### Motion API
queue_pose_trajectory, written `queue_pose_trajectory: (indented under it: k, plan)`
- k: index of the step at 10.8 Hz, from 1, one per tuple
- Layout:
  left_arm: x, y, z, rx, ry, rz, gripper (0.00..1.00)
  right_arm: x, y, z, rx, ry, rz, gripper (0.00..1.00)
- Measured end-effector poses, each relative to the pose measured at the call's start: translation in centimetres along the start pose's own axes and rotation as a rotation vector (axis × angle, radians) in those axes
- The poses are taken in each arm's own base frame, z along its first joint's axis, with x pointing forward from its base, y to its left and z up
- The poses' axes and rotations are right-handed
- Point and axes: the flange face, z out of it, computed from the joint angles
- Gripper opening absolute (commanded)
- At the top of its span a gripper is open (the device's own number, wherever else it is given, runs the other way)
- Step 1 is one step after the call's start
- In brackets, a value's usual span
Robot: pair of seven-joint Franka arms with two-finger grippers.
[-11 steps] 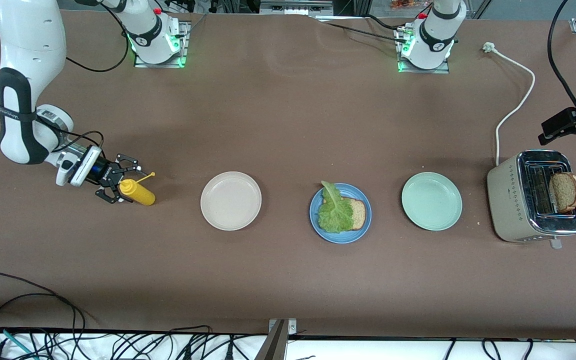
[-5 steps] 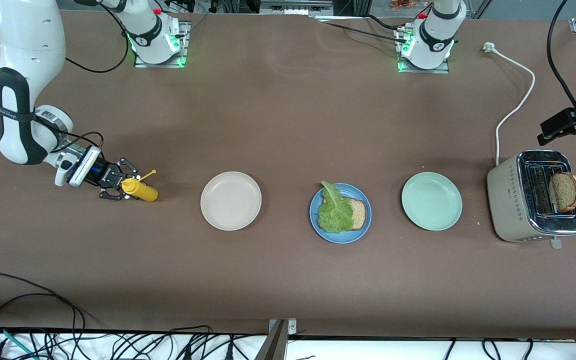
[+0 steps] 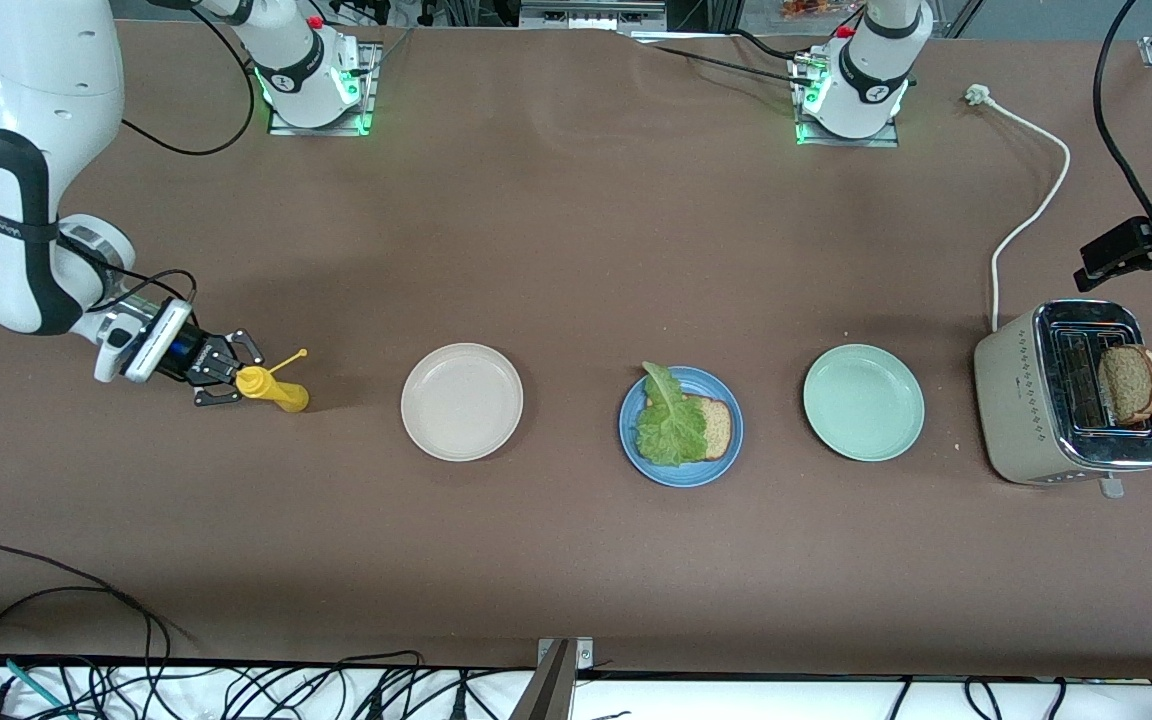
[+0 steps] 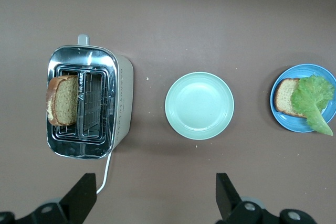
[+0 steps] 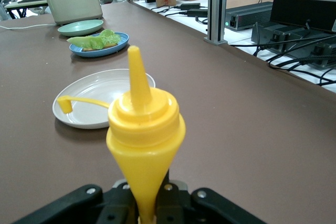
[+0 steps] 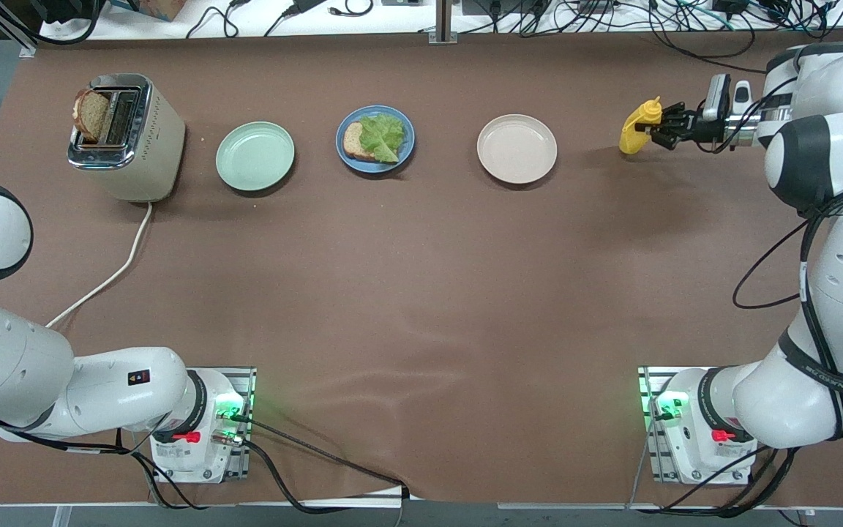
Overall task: Make sandwich in blue plate with both arms
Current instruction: 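Close the right gripper on the mustard bottle and lift it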
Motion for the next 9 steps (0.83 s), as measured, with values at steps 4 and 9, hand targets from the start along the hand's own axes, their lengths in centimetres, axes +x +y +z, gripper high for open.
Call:
queue_pose_trajectory:
  k: [4,9]
  plan:
    - [0.0,0.0,0.0,0.0,-0.001,0.0,1.0,7.9,1.9,-2.9,-0.021,-0.126,0.059,0.01]
    - [0.1,-0.1,0.1,0.0,-0.002,-0.001,1.0,17.6,0.2,-2.5,-0.062,-0.255,0.156,0.01]
